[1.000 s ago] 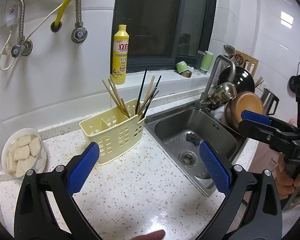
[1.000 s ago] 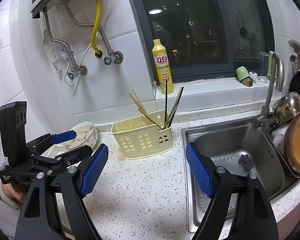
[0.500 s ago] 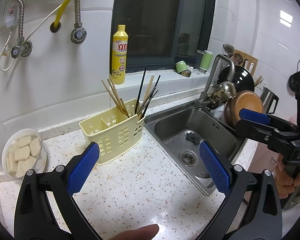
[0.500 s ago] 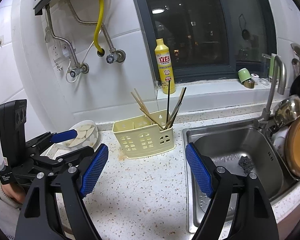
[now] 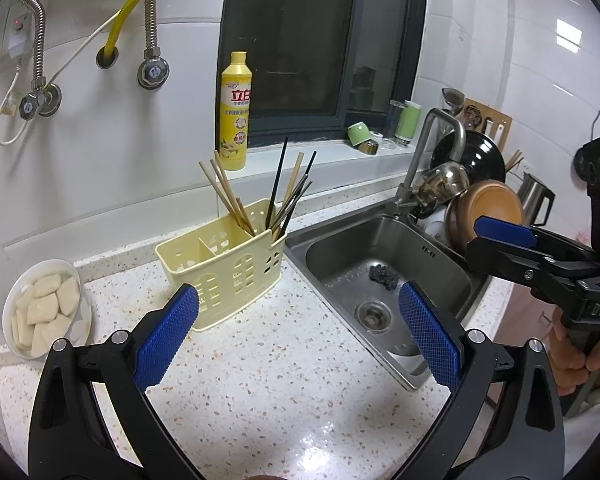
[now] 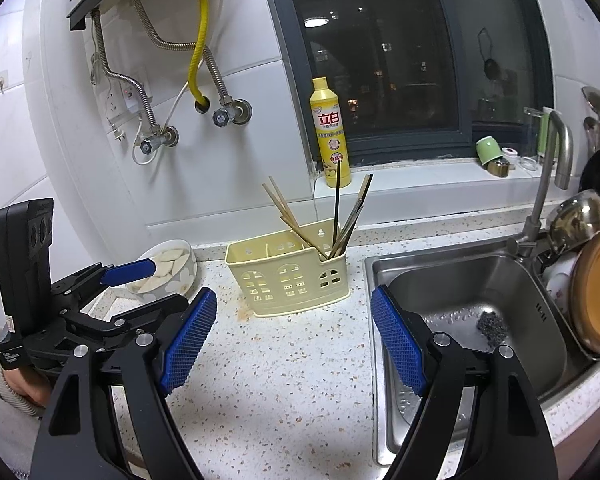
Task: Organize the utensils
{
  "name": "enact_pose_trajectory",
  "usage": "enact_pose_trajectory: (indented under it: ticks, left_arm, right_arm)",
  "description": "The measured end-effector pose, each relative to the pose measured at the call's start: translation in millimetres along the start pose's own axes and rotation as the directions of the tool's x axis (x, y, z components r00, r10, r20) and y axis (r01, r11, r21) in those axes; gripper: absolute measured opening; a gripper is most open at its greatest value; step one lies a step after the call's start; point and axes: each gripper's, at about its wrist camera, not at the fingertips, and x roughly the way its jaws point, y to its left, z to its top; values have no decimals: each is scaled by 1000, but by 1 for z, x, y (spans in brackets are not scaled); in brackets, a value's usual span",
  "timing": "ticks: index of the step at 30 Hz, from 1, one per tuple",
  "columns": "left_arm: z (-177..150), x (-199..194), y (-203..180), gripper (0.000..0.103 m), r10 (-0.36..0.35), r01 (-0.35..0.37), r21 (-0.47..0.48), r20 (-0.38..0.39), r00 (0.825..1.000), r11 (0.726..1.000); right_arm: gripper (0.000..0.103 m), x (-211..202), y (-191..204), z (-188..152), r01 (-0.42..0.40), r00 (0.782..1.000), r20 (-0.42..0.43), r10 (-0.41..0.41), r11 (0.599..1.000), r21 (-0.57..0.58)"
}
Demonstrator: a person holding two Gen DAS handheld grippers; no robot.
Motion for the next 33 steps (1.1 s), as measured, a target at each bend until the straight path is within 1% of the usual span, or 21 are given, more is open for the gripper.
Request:
enact_pose_trajectory:
  ticks: [15, 33]
  left_arm:
    - [0, -1, -4, 97, -17, 17, 8, 1, 1000, 1000]
    - [-2, 1, -5, 97, -15, 15, 9, -4, 1000, 1000]
  right_arm:
    - [77, -1, 0, 0, 1, 1000, 3, -1, 1000, -2]
    - [77, 0, 2, 1, 0, 1000, -1, 0, 1000, -4]
